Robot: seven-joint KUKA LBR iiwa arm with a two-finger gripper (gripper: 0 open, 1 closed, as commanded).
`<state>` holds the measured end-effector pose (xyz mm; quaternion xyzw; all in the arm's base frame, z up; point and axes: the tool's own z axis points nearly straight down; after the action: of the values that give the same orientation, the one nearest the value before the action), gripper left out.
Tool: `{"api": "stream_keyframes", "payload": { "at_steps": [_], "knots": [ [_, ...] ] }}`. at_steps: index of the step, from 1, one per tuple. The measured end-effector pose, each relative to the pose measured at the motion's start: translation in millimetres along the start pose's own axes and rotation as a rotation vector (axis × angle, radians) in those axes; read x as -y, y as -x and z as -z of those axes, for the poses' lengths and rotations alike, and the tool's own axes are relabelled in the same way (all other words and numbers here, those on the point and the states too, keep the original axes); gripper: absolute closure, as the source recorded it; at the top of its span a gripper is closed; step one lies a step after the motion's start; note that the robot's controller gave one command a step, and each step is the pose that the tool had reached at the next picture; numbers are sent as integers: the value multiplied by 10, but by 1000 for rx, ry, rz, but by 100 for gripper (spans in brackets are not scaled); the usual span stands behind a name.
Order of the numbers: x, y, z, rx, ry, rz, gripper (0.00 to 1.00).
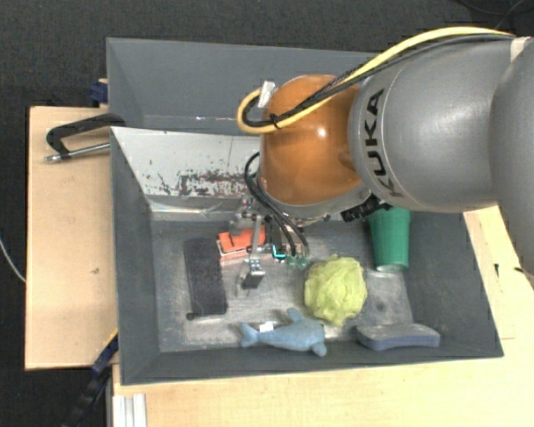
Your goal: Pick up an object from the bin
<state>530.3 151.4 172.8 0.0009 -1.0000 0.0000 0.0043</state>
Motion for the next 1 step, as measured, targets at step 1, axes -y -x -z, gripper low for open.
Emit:
{"api": "stream_keyframes", "payload": {
  "at_steps": [1],
  "knots": [
    [6,20,43,8,1,-2,0]
  ]
}}
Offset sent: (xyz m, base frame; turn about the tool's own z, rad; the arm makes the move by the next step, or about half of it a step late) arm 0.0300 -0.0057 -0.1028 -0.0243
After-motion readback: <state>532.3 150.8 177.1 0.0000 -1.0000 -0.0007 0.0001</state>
